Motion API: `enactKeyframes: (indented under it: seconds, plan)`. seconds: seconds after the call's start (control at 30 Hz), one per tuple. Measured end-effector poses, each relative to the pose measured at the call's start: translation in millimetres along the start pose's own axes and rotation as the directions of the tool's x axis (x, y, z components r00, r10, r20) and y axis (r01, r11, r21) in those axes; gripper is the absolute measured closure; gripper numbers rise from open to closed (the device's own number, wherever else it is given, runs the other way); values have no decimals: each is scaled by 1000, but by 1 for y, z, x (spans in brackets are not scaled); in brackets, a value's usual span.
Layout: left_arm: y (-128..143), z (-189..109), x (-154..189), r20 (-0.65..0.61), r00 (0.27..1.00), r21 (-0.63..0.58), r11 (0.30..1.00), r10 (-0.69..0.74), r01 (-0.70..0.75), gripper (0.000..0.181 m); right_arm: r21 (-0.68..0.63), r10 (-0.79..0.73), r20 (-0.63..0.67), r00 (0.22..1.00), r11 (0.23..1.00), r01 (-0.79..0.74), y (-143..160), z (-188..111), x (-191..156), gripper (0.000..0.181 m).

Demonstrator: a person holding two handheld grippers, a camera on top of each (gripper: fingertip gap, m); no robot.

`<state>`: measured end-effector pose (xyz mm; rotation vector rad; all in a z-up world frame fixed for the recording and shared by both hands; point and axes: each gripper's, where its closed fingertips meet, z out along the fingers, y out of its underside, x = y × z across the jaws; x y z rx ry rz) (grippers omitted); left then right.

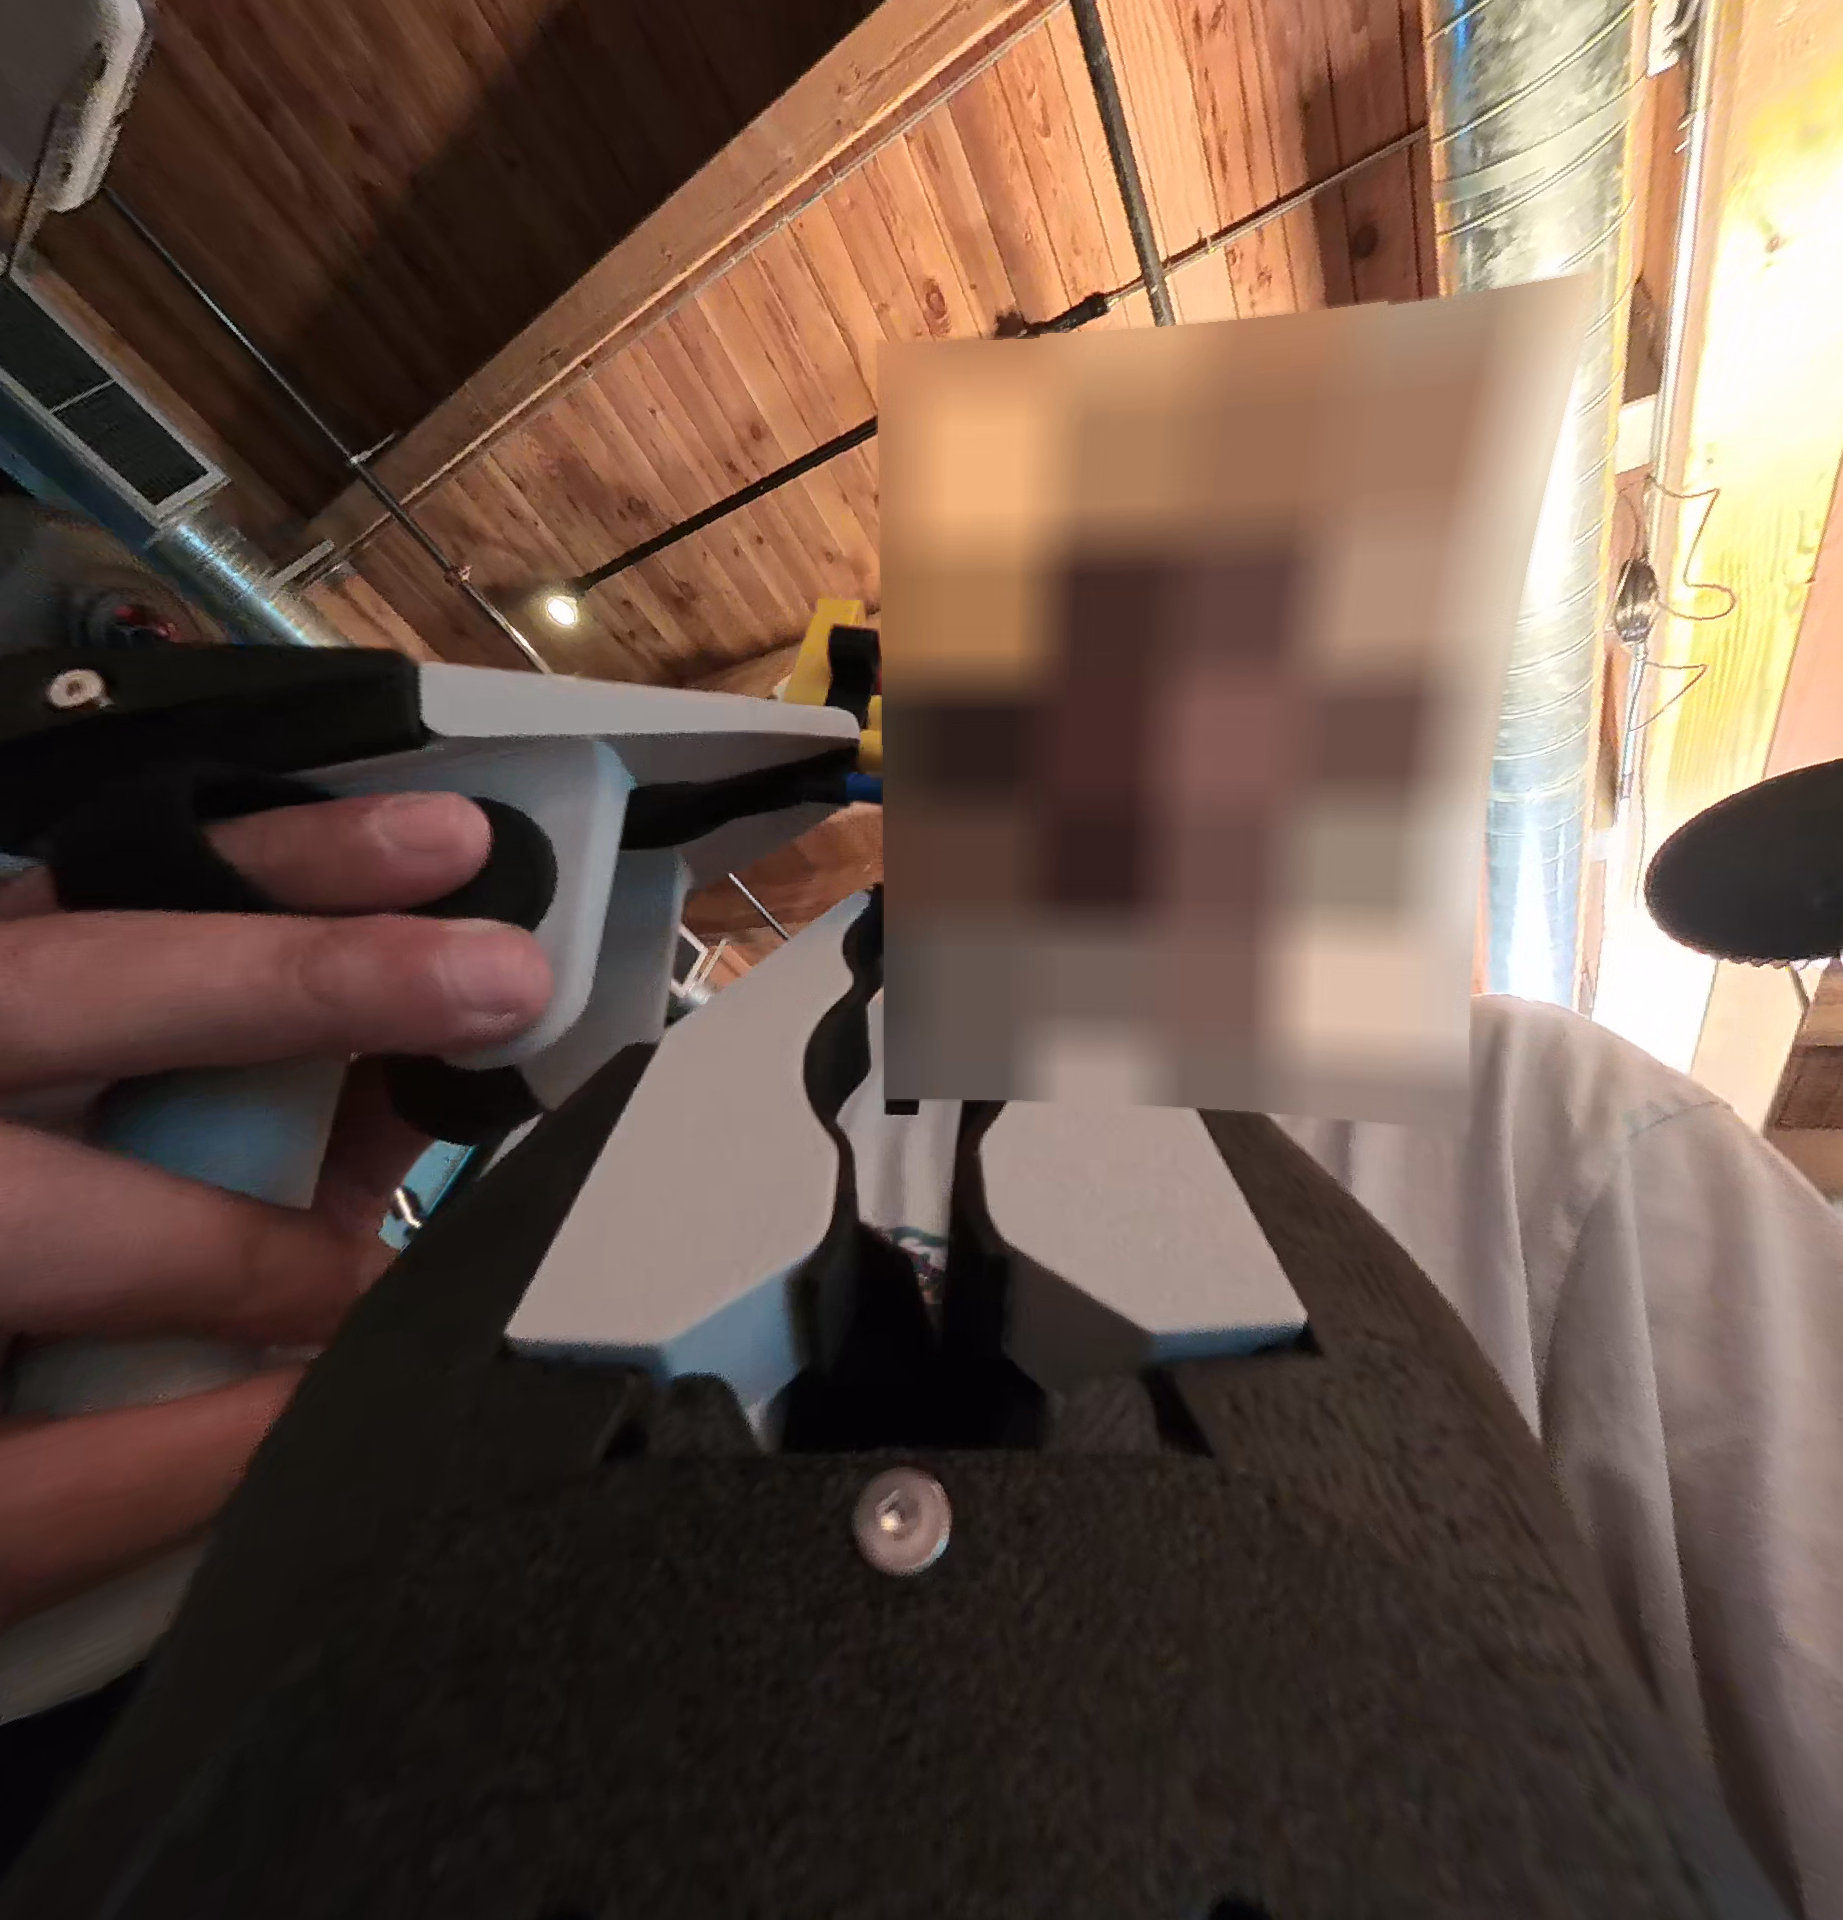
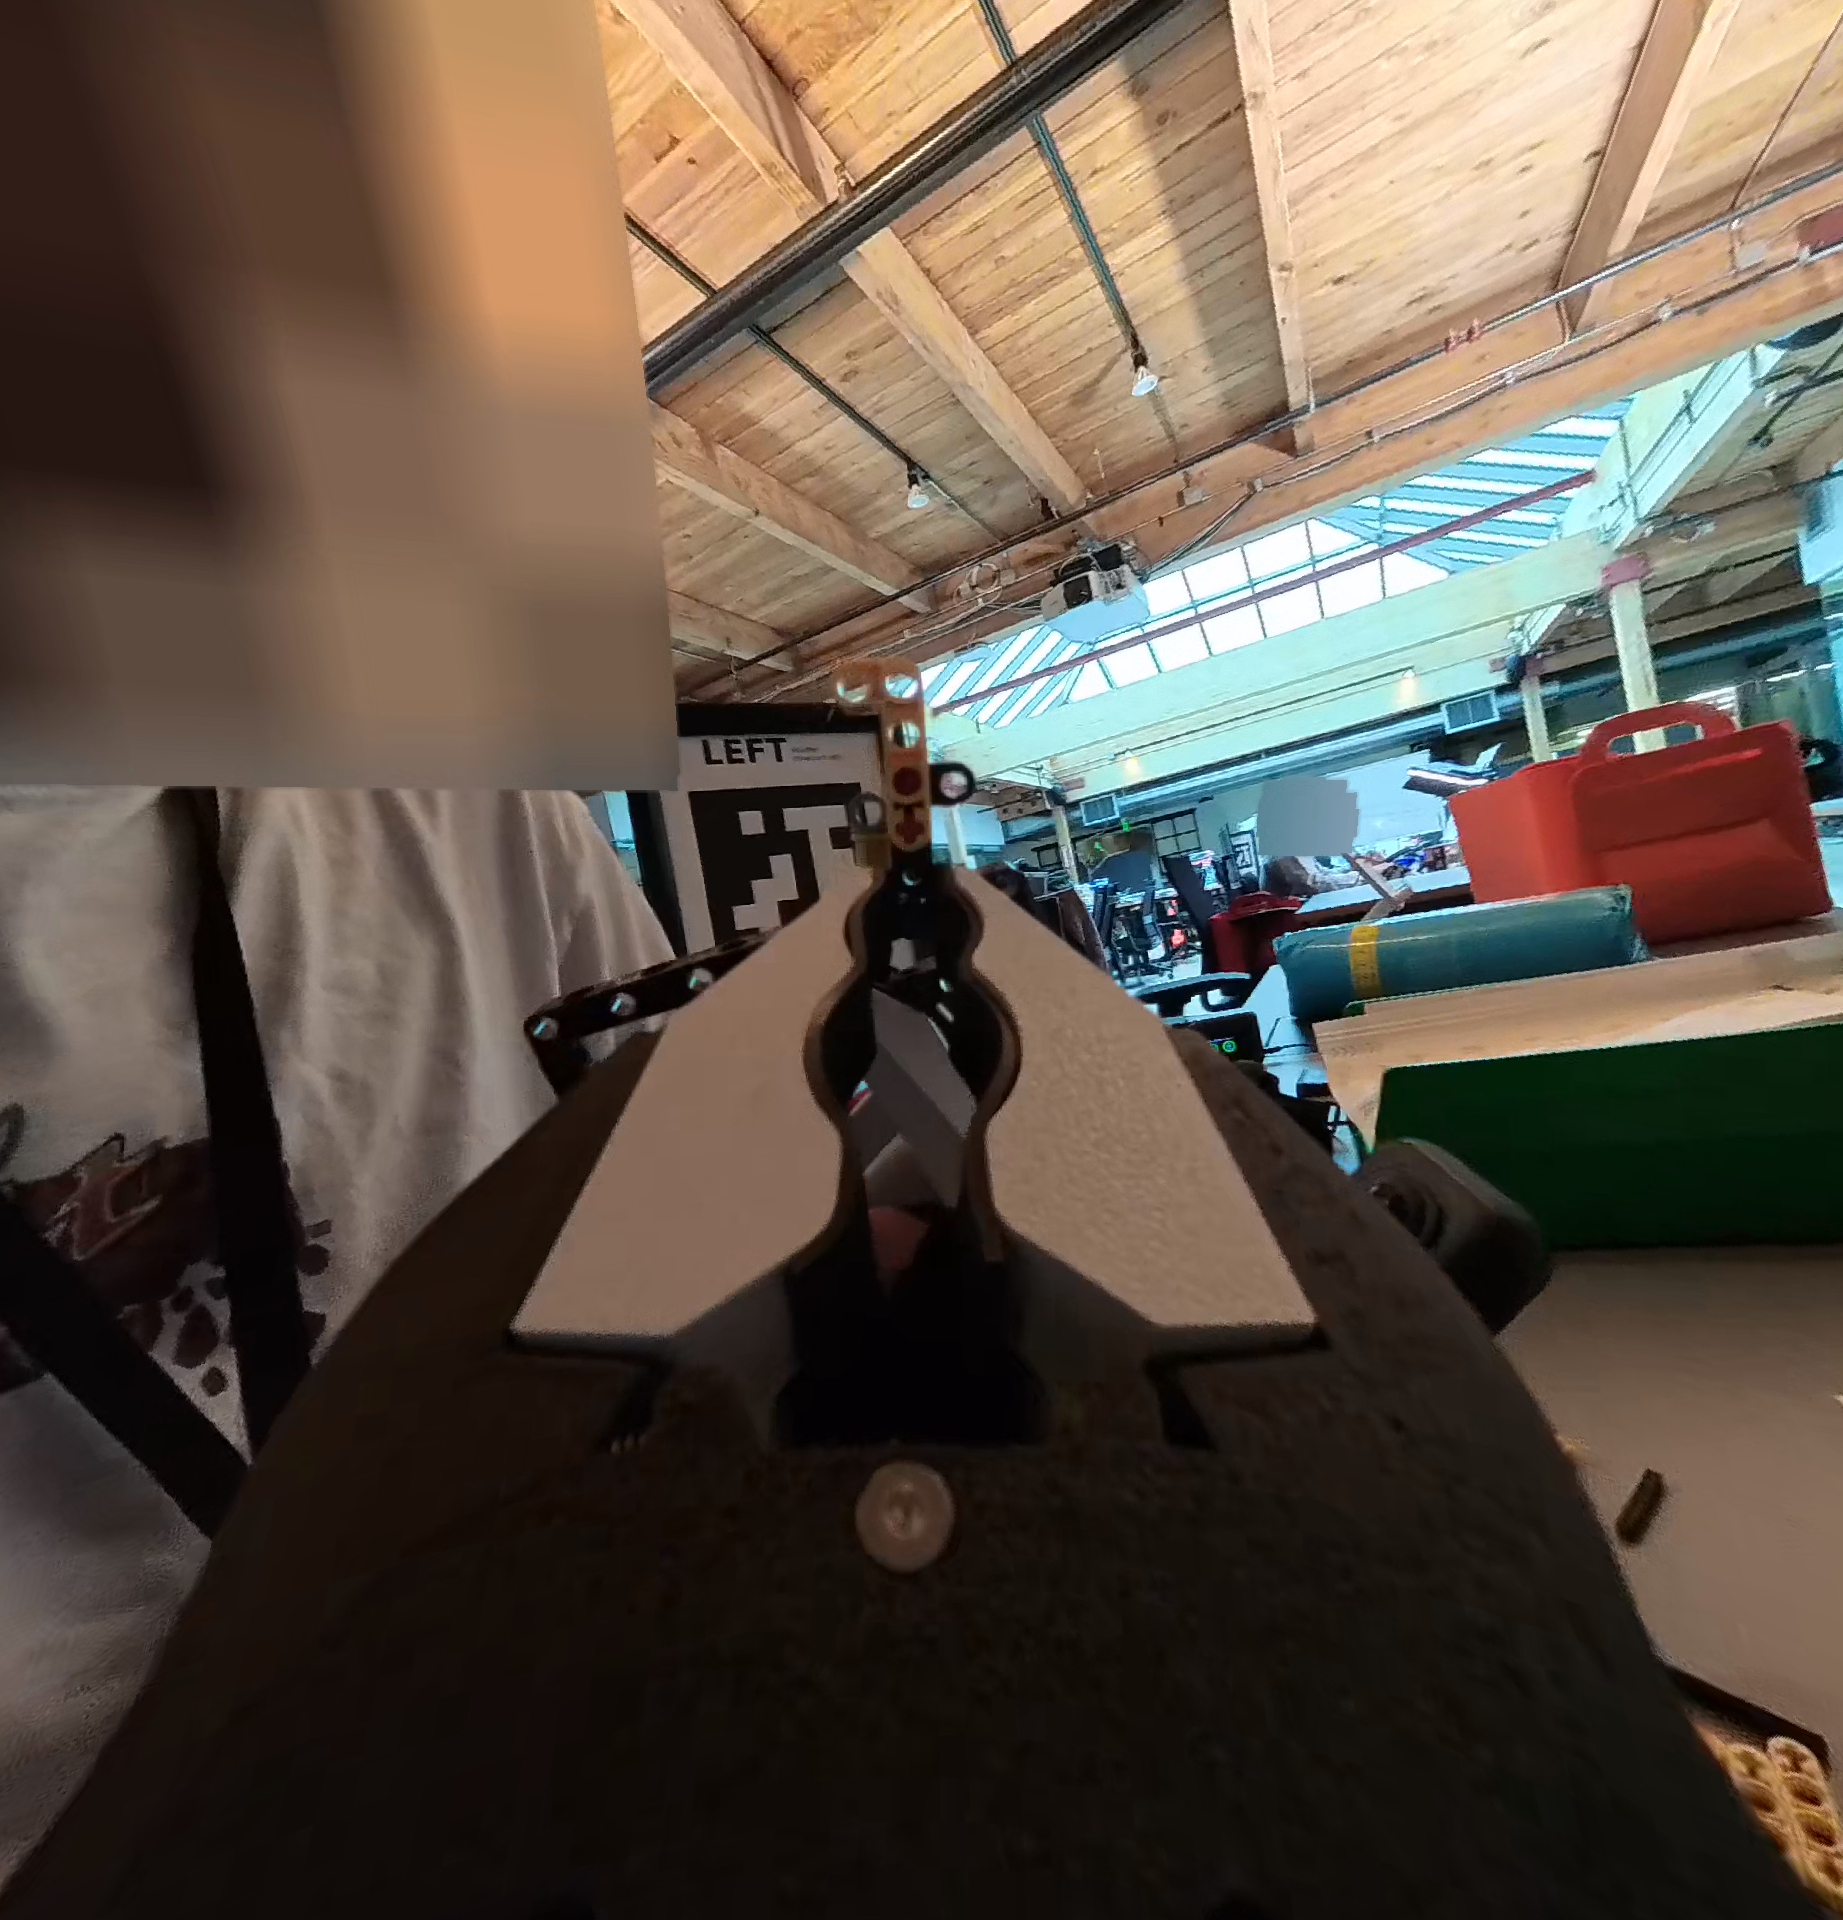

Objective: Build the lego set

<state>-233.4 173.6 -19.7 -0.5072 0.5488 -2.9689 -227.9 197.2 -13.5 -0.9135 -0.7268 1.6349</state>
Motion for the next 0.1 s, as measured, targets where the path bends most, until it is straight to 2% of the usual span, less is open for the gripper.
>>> enactKeyframes:
  seconds: [0.1]
  plan:
    - [-3, -2, 0, -11, 1000, 30, 1000, -10, 10, 176, 10, -9, -24, 1000, 1000, 9, 0, 0, 4, 175]
